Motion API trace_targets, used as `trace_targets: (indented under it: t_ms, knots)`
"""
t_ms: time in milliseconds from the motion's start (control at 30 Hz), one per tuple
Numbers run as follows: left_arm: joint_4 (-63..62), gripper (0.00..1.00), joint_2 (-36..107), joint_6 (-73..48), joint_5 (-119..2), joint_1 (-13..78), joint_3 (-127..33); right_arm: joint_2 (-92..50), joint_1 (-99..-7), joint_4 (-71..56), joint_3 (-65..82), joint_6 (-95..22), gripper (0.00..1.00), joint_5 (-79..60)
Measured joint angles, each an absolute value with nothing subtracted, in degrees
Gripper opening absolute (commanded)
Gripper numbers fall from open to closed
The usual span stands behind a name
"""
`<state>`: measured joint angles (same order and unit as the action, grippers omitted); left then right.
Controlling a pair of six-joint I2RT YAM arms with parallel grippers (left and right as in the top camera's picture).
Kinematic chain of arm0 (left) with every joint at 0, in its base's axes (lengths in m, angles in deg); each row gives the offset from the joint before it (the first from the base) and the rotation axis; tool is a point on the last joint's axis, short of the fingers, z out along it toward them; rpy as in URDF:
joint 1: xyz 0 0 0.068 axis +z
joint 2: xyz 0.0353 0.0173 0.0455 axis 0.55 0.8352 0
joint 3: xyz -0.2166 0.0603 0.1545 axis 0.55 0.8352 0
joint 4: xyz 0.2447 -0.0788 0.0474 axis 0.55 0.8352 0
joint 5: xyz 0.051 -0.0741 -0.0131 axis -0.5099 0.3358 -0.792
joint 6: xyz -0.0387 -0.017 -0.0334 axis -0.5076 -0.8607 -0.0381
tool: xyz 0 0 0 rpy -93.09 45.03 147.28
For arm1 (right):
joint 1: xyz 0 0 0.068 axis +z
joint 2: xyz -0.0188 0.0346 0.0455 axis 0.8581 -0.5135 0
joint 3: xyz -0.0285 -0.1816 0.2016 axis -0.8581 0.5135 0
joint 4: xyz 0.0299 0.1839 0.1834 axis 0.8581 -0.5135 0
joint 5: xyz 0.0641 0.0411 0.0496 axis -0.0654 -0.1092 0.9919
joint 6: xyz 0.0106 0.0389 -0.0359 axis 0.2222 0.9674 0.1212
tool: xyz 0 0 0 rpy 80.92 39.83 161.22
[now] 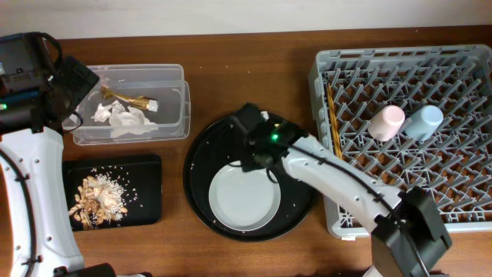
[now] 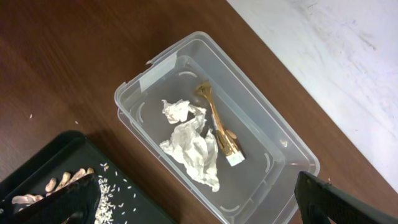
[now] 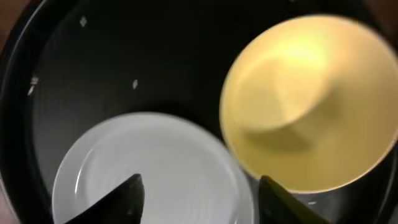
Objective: Sort waste into correct bins and load items into the dishwasher rack
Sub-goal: 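Reach the right gripper to the yellow bowl and grasp its rim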
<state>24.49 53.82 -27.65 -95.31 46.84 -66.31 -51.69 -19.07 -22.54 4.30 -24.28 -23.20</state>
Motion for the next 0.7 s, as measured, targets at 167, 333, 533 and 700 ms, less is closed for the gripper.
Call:
trace_targets:
  t_ms: [167, 333, 533, 700]
  knots:
    - [24.49, 0.99, 53.82, -27.65, -95.31, 46.86, -66.31, -52.33, -20.21, -15.00, 4.32, -25.63, 0.47, -23.22]
    - [24.47, 0.99, 53.82, -27.65, -95.31, 46.84, -66.31, -58.34, -20.25, -11.64, 4.32, -25.76, 0.47, -23.41]
    - [24.49, 0.99, 53.82, -27.65, -95.31, 46.86, -66.31, -62.29, -20.32, -10.30, 4.32, -25.76, 0.47, -26.74]
    - [24.49, 0.99, 53.82, -27.65, -95.31, 46.86, -66.31, -62.80, -20.49, -9.91, 4.32, -25.74, 0.46, -28.51]
